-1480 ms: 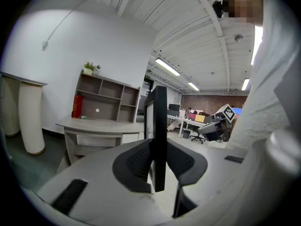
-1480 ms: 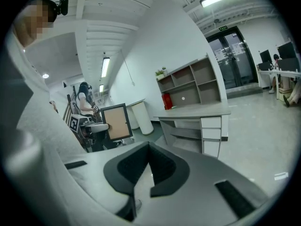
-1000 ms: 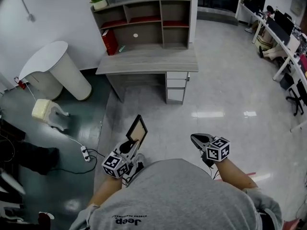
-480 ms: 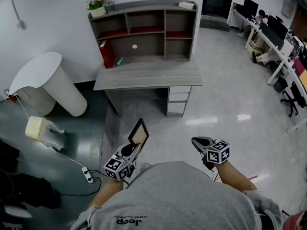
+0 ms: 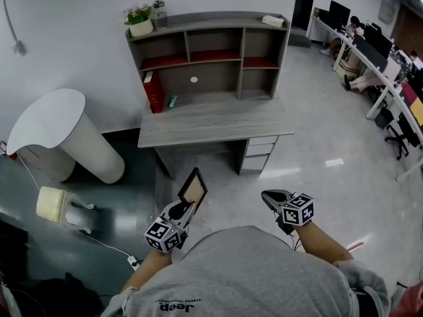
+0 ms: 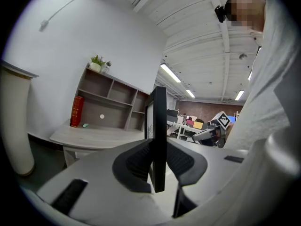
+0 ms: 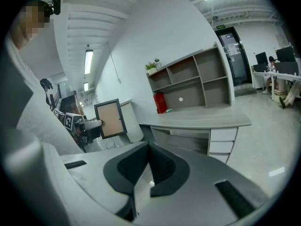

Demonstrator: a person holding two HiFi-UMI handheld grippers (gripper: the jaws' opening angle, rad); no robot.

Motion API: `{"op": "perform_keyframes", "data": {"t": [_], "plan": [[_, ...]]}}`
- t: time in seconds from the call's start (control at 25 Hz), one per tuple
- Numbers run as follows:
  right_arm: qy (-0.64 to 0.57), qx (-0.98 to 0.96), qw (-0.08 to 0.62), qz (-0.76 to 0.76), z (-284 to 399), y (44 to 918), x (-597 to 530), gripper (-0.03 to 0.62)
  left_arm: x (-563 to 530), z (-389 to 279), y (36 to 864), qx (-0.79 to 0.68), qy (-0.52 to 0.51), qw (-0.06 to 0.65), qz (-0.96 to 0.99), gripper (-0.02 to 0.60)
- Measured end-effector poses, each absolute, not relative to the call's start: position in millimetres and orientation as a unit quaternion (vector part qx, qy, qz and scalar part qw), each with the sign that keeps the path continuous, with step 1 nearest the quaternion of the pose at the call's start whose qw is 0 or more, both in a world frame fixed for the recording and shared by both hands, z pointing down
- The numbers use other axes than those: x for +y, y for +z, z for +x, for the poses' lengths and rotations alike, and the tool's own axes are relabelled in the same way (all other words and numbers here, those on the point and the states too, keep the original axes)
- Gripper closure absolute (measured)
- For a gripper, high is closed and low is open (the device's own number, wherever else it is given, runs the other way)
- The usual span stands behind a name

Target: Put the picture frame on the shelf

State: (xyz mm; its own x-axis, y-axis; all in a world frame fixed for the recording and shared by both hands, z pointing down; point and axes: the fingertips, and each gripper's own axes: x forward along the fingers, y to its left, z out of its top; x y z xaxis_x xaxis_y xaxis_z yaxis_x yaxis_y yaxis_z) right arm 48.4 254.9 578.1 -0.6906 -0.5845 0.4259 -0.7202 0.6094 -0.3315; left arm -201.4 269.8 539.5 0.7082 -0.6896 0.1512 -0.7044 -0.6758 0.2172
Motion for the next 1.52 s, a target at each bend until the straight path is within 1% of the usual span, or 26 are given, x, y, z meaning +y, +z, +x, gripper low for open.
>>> {"op": "perform_keyframes", "data": {"t": [0.36,0.72,0.88,1.08,1.32,1.52], "plan": [[0.254,-0.878,0.154,0.377,11.0,584.7,219.2,0.577,240.8,-244.2,552.6,-0.365,0.030,0.154,0.918,0.482],[0.274,-0.877,0.154,0.363,5.8,605.1,178.5,0.577,207.8,-252.1,559.0,-0.378,0.035,0.163,0.910,0.483],[0.279,-0.885,0.151,0.342,5.5,615.4,143.5,0.577,185.8,-247.8,562.1,-0.393,0.040,0.162,0.904,0.483],[0.275,-0.898,0.156,0.306,8.3,626.7,72.4,0.577,134.6,-239.9,566.1,-0.429,0.037,0.160,0.888,0.483],[0.252,-0.917,0.162,0.264,24.0,612.8,-34.5,0.576,53.8,-206.6,554.6,-0.463,0.021,0.155,0.873,0.483],[0.234,-0.930,0.153,0.237,43.4,590.0,-113.8,0.576,-15.9,-174.4,539.8,-0.476,0.012,0.147,0.867,0.483]]}}
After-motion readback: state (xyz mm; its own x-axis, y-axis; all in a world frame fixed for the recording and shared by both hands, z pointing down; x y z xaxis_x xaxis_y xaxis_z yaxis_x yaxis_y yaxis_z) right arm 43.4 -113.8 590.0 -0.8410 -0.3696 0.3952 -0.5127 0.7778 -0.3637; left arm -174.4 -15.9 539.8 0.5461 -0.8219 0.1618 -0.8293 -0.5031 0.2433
